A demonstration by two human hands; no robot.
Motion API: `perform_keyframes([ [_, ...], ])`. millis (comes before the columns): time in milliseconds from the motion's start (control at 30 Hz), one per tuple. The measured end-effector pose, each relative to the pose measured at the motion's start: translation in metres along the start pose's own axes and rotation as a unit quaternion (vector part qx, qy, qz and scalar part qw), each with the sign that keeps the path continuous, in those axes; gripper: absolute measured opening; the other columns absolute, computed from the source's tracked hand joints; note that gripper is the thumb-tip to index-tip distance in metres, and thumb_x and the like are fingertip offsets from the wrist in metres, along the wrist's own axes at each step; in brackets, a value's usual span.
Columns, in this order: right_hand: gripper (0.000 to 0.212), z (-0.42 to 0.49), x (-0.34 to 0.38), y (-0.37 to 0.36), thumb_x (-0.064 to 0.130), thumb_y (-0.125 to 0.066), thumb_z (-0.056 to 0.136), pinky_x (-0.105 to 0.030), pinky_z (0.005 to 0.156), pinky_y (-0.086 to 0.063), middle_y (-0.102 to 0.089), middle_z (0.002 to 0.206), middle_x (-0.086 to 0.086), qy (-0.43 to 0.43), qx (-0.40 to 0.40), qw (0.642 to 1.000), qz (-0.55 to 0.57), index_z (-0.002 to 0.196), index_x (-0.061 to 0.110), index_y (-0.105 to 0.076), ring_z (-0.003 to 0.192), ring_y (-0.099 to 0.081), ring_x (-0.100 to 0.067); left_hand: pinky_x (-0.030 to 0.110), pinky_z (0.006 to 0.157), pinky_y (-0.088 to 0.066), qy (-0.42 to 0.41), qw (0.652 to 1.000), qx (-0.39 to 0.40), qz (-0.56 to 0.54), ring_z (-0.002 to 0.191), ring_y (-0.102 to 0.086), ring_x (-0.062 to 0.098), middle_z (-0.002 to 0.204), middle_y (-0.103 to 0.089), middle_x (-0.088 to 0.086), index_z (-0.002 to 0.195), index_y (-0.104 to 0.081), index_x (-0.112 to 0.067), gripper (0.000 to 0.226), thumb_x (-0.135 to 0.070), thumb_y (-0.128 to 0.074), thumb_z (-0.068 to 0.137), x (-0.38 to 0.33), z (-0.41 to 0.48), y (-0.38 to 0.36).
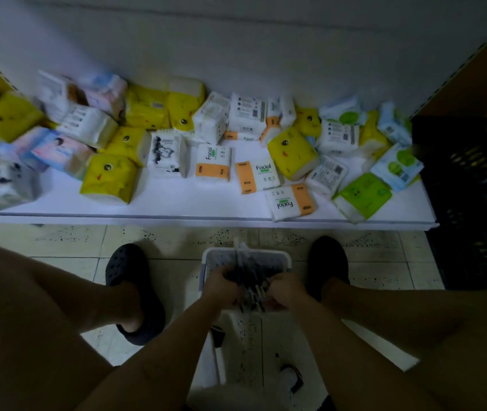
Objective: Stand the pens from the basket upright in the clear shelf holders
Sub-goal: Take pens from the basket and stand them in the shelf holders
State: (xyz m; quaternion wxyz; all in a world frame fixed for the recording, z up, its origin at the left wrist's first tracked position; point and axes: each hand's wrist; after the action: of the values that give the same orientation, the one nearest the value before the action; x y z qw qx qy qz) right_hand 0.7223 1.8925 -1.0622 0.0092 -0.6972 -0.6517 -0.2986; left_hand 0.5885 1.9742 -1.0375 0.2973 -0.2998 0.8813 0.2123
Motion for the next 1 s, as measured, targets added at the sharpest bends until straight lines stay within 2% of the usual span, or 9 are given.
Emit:
perform_keyframes([
  [67,0.015,-0.009,0.004,-0.004,0.008,-0.056,0.093,-0.047,0.085,-0.056,-0.069,0.094,-0.017,0.049,-0.024,0.998,0.028,0.082,0.013,-0.065,0.087,-0.067,-0.033,0.048,0.084,-0.057,-0.024,1.0,-0.005,-0.013,0.094,-0.066,0.032,0.102,-0.066,0.014,0.103,-0.063,-0.011,0.024,0.005,-0.054,0.089,-0.005,-0.013,0.007],
  [167,0.015,-0.025,0.012,-0.007,0.024,-0.057,0.096,-0.049,0.081,-0.057,-0.072,0.086,-0.008,0.136,-0.032,0.99,0.022,0.088,0.017,-0.068,0.082,-0.07,-0.027,0.043,0.068,-0.057,-0.057,0.996,-0.021,-0.067,0.071,-0.065,0.028,0.087,-0.064,0.016,0.095,-0.06,-0.01,0.016,0.004,-0.053,0.091,-0.018,-0.027,0.022],
  [267,0.024,-0.043,0.029,-0.006,0.033,-0.051,0.098,-0.039,0.079,-0.055,-0.07,0.079,0.004,0.198,-0.053,0.979,0.008,0.081,0.025,-0.065,0.077,-0.067,-0.015,0.026,0.052,-0.051,-0.085,0.99,-0.058,-0.095,0.062,-0.063,0.018,0.082,-0.064,0.012,0.097,-0.057,-0.01,0.005,-0.009,-0.053,0.096,-0.034,-0.036,0.037],
  [367,0.029,-0.063,0.059,-0.003,0.03,-0.05,0.099,-0.033,0.079,-0.05,-0.069,0.081,0.003,0.278,-0.103,0.954,0.031,0.077,0.023,-0.067,0.08,-0.064,-0.014,0.026,0.055,-0.053,-0.159,0.977,-0.12,-0.079,0.066,-0.064,0.02,0.073,-0.067,0.008,0.082,-0.061,-0.01,0.02,-0.025,-0.057,0.096,-0.047,-0.046,0.057],
  [500,0.026,-0.102,0.103,0.007,0.019,-0.055,0.097,-0.005,0.064,-0.042,-0.067,0.08,0.024,0.366,-0.124,0.914,0.122,0.082,0.031,-0.072,0.075,-0.06,0.013,0.035,0.063,-0.058,-0.249,0.95,-0.165,-0.09,0.06,-0.061,0.016,0.06,-0.059,0.001,0.066,-0.06,-0.009,0.028,-0.022,-0.065,0.091,-0.074,-0.071,0.096],
  [633,0.019,-0.144,0.141,0.015,0.017,-0.053,0.099,-0.022,0.058,-0.043,-0.058,0.071,0.006,0.459,-0.094,0.87,0.151,0.096,0.027,-0.068,0.06,-0.049,-0.005,0.04,0.07,-0.06,-0.339,0.918,-0.188,-0.077,0.069,-0.065,0.018,0.08,-0.065,0.007,0.082,-0.068,-0.015,0.008,-0.012,-0.066,0.089,-0.119,-0.104,0.129],
  [767,0.015,-0.184,0.184,0.033,0.015,-0.056,0.097,-0.021,0.054,-0.045,-0.061,0.072,-0.007,0.521,-0.111,0.828,0.175,0.094,0.022,-0.069,0.058,-0.05,-0.007,0.039,0.066,-0.058,-0.433,0.881,-0.178,-0.067,0.069,-0.066,0.022,0.081,-0.06,0.007,0.099,-0.062,-0.034,0.033,-0.004,-0.067,0.086,-0.167,-0.146,0.152],
  [867,0.011,-0.212,0.214,0.051,0.014,-0.06,0.094,-0.022,0.057,-0.049,-0.068,0.079,0.0,0.559,-0.119,0.802,0.175,0.097,0.021,-0.067,0.067,-0.06,-0.011,0.042,0.072,-0.056,-0.467,0.86,-0.192,-0.075,0.073,-0.063,0.022,0.074,-0.06,0.001,0.098,-0.065,-0.032,0.038,0.002,-0.067,0.082,-0.199,-0.174,0.166],
  [1000,0.019,-0.25,0.249,0.076,0.008,-0.066,0.089,-0.022,0.049,-0.047,-0.065,0.076,0.004,0.619,-0.136,0.76,0.144,0.091,0.026,-0.061,0.063,-0.062,-0.014,0.026,0.059,-0.053,-0.499,0.839,-0.205,-0.077,0.079,-0.067,0.022,0.075,-0.066,-0.006,0.091,-0.066,-0.024,0.035,0.008,-0.06,0.08,-0.24,-0.206,0.185],
])
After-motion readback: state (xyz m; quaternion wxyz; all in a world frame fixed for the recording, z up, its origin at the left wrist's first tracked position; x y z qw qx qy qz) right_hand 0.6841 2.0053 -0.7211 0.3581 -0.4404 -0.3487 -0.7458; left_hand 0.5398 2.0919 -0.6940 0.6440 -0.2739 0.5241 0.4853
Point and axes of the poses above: each hand's wrist, its own z-axis towards the middle knuckle, its own y-axis out of the back of the hand, x = y × z
